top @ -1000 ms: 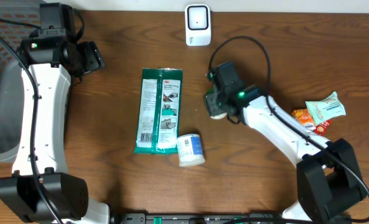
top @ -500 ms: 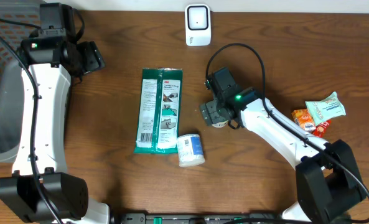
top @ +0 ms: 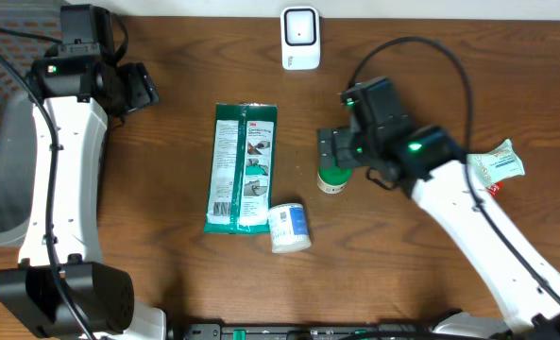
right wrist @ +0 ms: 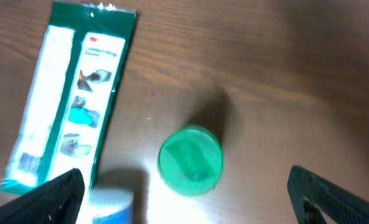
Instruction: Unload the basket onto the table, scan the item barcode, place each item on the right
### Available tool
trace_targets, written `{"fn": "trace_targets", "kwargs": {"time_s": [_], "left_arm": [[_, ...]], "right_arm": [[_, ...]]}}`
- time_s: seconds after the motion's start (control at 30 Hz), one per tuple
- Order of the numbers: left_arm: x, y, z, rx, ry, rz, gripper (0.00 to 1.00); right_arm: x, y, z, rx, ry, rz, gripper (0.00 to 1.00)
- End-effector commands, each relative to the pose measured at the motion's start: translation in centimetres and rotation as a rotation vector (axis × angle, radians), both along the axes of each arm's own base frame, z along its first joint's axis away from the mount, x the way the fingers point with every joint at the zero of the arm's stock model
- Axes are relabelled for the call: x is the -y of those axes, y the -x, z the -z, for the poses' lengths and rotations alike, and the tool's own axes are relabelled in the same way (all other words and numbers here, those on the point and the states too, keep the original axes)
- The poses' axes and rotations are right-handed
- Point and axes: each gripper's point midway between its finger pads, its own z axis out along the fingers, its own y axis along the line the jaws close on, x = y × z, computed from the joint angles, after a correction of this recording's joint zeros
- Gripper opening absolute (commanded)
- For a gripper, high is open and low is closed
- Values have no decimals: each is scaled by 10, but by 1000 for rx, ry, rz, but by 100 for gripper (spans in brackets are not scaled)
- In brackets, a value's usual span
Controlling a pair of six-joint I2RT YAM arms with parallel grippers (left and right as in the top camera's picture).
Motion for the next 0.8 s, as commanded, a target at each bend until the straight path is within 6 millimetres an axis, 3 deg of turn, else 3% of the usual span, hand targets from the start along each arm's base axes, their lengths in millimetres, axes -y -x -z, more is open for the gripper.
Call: {"fn": "trace_targets", "kwargs": {"time_s": [0.0, 0.1, 0.23, 0.37, 0.47, 0.53, 0.63, 0.77], "left_arm": [[-5, 2, -7, 15, -18, -8, 82], [-5, 2, -7, 15, -18, -8, 82], [-5, 2, -7, 15, -18, -9, 82], [-5, 2, -7, 16, -19, -8, 82], [-5, 2, -7, 15, -18, -8, 82], [-5, 2, -7, 15, -18, -8, 82], [-5, 2, -7, 16, -19, -8, 82], [-5, 2, -7, 16, -19, -8, 82]], "right_arm": [[0, 6, -17, -64, -63, 62, 99], [2, 14, -36, -142, -52, 24, 99], [3, 12, -47, -211, -27, 17, 99], [-34, 8, -44, -236, -138, -148, 99], [-41, 3, -24, -261, -104, -199, 99], [-36, 2, -5, -329, -66, -116, 95], [-31, -1, 22, -388, 13, -45, 99], [-23, -10, 44, -406, 87, -15, 99]]}}
